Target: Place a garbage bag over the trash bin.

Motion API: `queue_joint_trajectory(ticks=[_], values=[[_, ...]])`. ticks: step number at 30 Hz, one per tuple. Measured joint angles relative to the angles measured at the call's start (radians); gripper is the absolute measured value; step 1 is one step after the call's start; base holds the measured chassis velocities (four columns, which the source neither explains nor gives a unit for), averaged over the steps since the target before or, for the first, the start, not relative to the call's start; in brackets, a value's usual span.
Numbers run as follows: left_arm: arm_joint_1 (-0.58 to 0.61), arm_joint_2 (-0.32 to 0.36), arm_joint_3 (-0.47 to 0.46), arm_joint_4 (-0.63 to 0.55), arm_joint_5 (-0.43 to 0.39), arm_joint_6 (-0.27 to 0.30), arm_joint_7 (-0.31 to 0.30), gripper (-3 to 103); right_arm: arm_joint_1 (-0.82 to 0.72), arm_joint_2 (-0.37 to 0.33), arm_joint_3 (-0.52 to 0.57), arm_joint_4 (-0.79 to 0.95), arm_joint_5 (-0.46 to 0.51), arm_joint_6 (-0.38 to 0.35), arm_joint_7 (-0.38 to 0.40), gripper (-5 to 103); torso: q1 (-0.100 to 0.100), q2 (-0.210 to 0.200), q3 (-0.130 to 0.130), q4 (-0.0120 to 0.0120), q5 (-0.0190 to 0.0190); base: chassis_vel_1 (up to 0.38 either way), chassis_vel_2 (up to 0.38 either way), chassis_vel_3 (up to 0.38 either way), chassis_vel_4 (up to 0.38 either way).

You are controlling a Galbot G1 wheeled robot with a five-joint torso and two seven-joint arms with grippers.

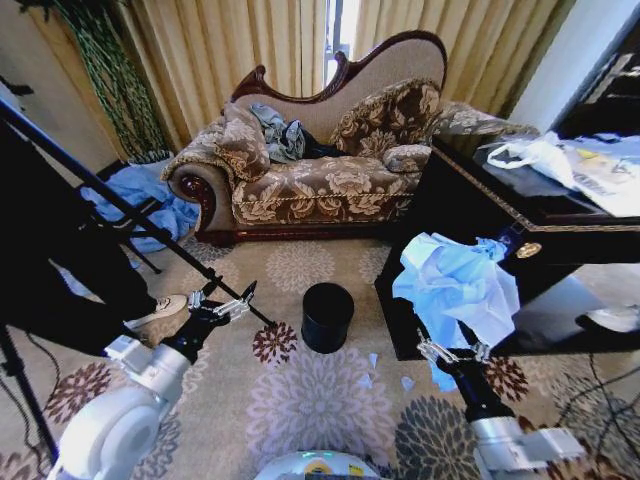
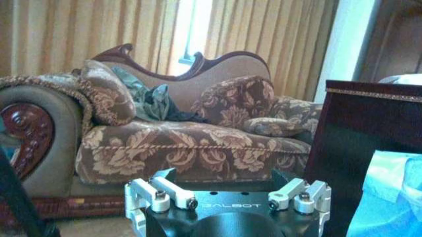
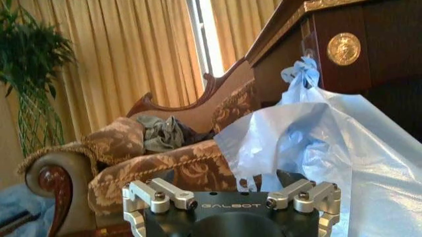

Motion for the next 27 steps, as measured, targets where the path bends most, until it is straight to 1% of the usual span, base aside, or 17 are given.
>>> queue_joint_trajectory(ticks=[3, 4, 6, 8, 11, 12, 14, 16, 17, 19, 20, 21, 22, 24, 25, 26, 27], values=[[-0.068, 0.053, -0.016, 0.054, -0.071, -0.017, -0.004, 98, 0.0, 0.003, 0.002, -0.004, 0.012, 0.016, -0.019, 100, 0.0, 0.0, 0.0, -0.0001, -0.0004, 0.0, 0.0, 0.0, 0.0], [-0.068, 0.053, -0.016, 0.054, -0.071, -0.017, -0.004, 98, 0.0, 0.003, 0.002, -0.004, 0.012, 0.016, -0.019, 100, 0.0, 0.0, 0.0, -0.0001, -0.0004, 0.0, 0.0, 0.0, 0.0], [-0.119, 0.108, 0.009, 0.1, -0.112, -0.022, -0.043, 94, 0.0, 0.007, 0.001, -0.011, 0.013, 0.021, -0.028, 100, 0.0, 0.0, 0.0, -0.0001, 0.0002, 0.0, 0.0, 0.0, 0.0], [-0.135, 0.117, 0.019, 0.112, -0.116, -0.023, -0.05, 94, 0.0, 0.008, 0.001, -0.014, 0.011, 0.022, -0.03, 100, 0.0, 0.0, 0.0, 0.0, 0.0, 0.0, 0.0, 0.0, 0.0], [-0.227, 0.145, 0.07, 0.173, -0.152, -0.021, -0.076, 100, -0.003, 0.015, 0.0, -0.02, 0.023, 0.024, -0.031, 100, 0.0, 0.0, 0.0, -0.0001, -0.0002, 0.0, 0.0, 0.0, 0.0], [-0.227, 0.145, 0.07, 0.173, -0.152, -0.021, -0.076, 100, -0.003, 0.015, 0.0, -0.02, 0.023, 0.024, -0.031, 100, 0.0, 0.0, 0.0, -0.0001, -0.0002, 0.0, 0.0, 0.0, 0.0], [-0.294, 0.179, 0.134, 0.216, -0.204, -0.012, -0.091, 100, -0.008, 0.015, 0.006, -0.023, 0.03, 0.024, -0.033, 100, 0.0, 0.0, 0.0, -0.0001, 0.0002, 0.0, 0.0, 0.0, 0.0], [-0.311, 0.187, 0.154, 0.229, -0.211, -0.011, -0.093, 100, -0.008, 0.014, 0.007, -0.024, 0.03, 0.024, -0.035, 100, 0.0, 0.0, 0.0, 0.0, 0.0003, 0.0, 0.0, 0.0, 0.0], [-0.362, 0.207, 0.219, 0.262, -0.227, -0.009, -0.099, 100, -0.009, 0.012, 0.008, -0.028, 0.03, 0.024, -0.035, 100, 0.0, 0.0, 0.0, 0.0003, 0.0, 0.0, 0.0, 0.0, 0.0], [-0.436, 0.221, 0.306, 0.301, -0.234, -0.007, -0.106, 102, -0.009, 0.014, 0.009, -0.033, 0.025, 0.024, -0.036, 100, 0.0, 0.0, 0.0, 0.0, -0.0001, 0.0, 0.0, 0.0, 0.0], [-0.436, 0.221, 0.306, 0.301, -0.234, -0.007, -0.106, 102, -0.009, 0.014, 0.009, -0.033, 0.025, 0.024, -0.036, 100, 0.0, 0.0, 0.0, 0.0, -0.0001, 0.0, 0.0, 0.0, 0.0], [-0.474, 0.224, 0.345, 0.318, -0.237, -0.005, -0.109, 102, -0.008, 0.017, 0.009, -0.036, 0.022, 0.024, -0.037, 100, 0.0, 0.0, 0.0, 0.0, 0.0, 0.0, 0.0, 0.0, 0.0], [-0.561, 0.227, 0.43, 0.352, -0.249, 0.0, -0.122, 99, -0.008, 0.021, 0.009, -0.041, 0.014, 0.027, -0.037, 100, 0.0, 0.0, 0.0, -0.0002, 0.0002, 0.0, 0.0, 0.0, 0.0], [-0.655, 0.223, 0.52, 0.393, -0.264, 0.005, -0.145, 98, -0.009, 0.025, 0.009, -0.046, 0.007, 0.03, -0.037, 100, 0.0, 0.0, 0.0, -0.0001, 0.0004, 0.0, 0.0, 0.0, 0.0], [-0.655, 0.223, 0.52, 0.393, -0.264, 0.005, -0.145, 98, -0.009, 0.025, 0.009, -0.046, 0.007, 0.03, -0.037, 100, 0.0, 0.0, 0.0, -0.0001, 0.0004, 0.0, 0.0, 0.0, 0.0], [-0.742, 0.207, 0.617, 0.439, -0.273, 0.006, -0.166, 98, -0.011, 0.027, 0.011, -0.051, 0.001, 0.033, -0.037, 100, 0.0, 0.0, 0.0, -0.0001, 0.0004, 0.0, 0.0, 0.0, 0.0], [-0.783, 0.194, 0.664, 0.462, -0.28, 0.007, -0.172, 98, -0.012, 0.028, 0.014, -0.052, -0.002, 0.034, -0.037, 100, 0.0, 0.0, 0.0, -0.0001, 0.0002, 0.0, 0.0, 0.0, 0.0]])
